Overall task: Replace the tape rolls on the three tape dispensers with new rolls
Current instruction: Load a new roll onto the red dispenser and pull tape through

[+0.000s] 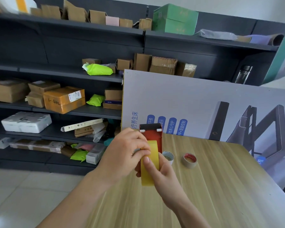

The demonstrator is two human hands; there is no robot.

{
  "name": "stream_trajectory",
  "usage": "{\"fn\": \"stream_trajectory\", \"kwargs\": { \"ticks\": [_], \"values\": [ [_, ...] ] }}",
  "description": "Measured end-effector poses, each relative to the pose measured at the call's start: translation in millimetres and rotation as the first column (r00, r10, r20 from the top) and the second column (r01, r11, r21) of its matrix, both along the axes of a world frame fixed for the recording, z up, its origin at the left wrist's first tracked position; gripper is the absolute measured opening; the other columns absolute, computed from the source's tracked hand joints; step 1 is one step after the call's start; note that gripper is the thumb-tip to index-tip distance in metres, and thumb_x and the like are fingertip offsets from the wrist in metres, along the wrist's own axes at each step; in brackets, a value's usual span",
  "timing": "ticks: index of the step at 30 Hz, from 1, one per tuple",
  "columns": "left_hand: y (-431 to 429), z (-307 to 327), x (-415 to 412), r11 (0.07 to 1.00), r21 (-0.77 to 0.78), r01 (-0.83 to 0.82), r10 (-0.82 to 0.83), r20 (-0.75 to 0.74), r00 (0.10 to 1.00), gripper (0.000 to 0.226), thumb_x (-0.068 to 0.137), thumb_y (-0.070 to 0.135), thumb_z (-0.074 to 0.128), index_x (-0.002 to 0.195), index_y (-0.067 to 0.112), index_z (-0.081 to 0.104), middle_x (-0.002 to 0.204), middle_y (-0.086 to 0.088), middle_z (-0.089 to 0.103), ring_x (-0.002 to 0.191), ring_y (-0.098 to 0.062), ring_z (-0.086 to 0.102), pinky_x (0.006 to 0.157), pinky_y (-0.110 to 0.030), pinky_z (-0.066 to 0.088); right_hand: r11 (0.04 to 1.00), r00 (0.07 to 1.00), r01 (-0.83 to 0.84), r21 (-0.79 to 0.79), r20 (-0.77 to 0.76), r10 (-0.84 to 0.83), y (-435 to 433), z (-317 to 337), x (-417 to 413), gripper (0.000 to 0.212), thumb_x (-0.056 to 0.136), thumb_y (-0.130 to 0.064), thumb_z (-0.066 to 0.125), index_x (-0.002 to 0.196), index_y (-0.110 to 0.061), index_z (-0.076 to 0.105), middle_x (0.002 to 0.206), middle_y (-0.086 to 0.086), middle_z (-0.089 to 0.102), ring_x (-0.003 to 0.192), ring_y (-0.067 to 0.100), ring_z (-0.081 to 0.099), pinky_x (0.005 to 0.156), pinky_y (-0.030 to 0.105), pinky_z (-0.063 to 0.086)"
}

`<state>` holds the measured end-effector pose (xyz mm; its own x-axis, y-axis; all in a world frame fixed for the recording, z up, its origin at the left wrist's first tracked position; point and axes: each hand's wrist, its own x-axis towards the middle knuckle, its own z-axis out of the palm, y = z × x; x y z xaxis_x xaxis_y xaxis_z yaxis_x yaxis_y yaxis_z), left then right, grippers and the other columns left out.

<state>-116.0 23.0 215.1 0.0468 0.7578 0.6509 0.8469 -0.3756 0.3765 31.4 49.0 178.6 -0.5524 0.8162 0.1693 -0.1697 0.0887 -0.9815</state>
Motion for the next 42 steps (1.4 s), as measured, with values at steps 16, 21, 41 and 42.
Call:
{"fn": "stream_trajectory", "kwargs": {
  "ticks": [16, 21, 41, 42],
  "values": [
    [34, 27, -4, 0.948, -0.029, -0.317, 0.317, 0.177, 0.932, 0.013, 0.097, 0.018, 0.048, 0.094, 0.008, 0.056, 0.096, -0.004, 0.061, 0.089, -0.020, 0.055, 0.071, -0.032, 0.045, 0.985, 0.997, 0.082, 0.154, -0.026, -0.079, -11, 10, 3, 0.073, 0.071, -0.061, 0.069, 0.086, 0.010, 0.056, 0.059, 0.015, 0.061, 0.051, 0.018, 0.063, 0.051, 0.026, 0.050],
    [33, 39, -11, 0.929, -0.053, -0.367, 0.371, 0.114, 0.922, 0.014, 0.098, 0.022, 0.047, 0.094, 0.013, 0.056, 0.084, 0.001, 0.061, 0.078, -0.017, 0.054, 0.063, -0.031, 0.041, 0.989, 0.997, 0.071, 0.133, -0.007, -0.070, -15, 9, 6, 0.045, 0.070, -0.049, 0.070, 0.075, -0.006, 0.058, 0.057, 0.012, 0.060, 0.049, 0.018, 0.063, 0.048, 0.025, 0.049],
    [37, 66, -34, 0.888, -0.356, -0.292, 0.384, 0.223, 0.896, 0.019, 0.100, 0.023, 0.041, 0.097, 0.011, 0.055, 0.083, 0.000, 0.056, 0.080, -0.021, 0.059, 0.063, -0.034, 0.044, 0.989, 0.974, -0.142, 0.030, 0.181, 0.134, -11, 10, 7, 0.027, 0.084, -0.025, 0.062, 0.097, -0.001, 0.057, 0.071, 0.012, 0.064, 0.064, 0.019, 0.064, 0.063, 0.027, 0.053],
    [36, 68, -32, 0.891, -0.386, -0.241, 0.357, 0.266, 0.896, 0.019, 0.100, 0.022, 0.041, 0.096, 0.010, 0.055, 0.084, -0.001, 0.058, 0.083, -0.025, 0.063, 0.065, -0.035, 0.047, 0.994, 0.975, -0.105, -0.018, 0.196, 0.106, -11, 10, 5, 0.036, 0.089, -0.036, 0.062, 0.096, 0.000, 0.058, 0.071, 0.013, 0.066, 0.063, 0.021, 0.066, 0.065, 0.030, 0.055]
  ]
}}
